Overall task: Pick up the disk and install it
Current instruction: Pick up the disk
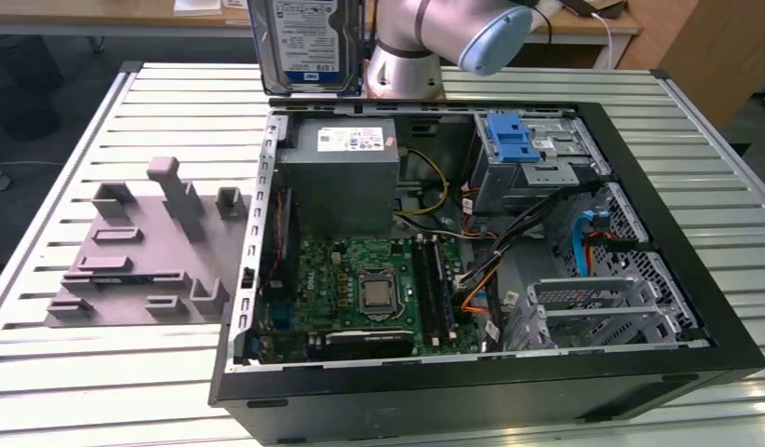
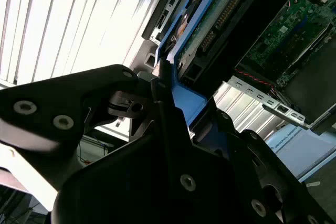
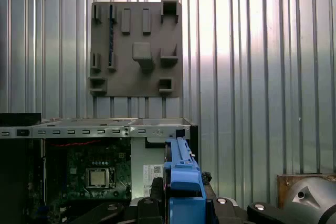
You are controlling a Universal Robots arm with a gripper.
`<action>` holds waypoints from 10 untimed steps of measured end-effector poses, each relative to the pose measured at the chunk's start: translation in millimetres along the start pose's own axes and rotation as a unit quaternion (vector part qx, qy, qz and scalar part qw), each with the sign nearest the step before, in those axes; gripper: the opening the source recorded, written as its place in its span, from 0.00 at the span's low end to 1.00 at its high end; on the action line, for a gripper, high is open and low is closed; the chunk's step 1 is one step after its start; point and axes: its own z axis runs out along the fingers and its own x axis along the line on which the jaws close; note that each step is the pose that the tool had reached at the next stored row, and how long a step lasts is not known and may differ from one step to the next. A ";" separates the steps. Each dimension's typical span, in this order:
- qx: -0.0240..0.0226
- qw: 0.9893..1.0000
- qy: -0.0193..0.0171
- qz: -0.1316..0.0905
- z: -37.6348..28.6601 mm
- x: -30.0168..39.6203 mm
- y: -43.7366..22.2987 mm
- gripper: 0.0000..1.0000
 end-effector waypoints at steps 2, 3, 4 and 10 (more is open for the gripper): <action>0.000 1.000 0.000 0.000 0.1 0.1 2.8 0.36; 0.000 1.000 0.000 0.000 0.0 0.1 2.9 0.36; 0.000 1.000 0.000 0.000 0.1 0.1 3.0 0.36; 0.000 1.000 0.000 0.000 0.1 0.1 4.8 0.36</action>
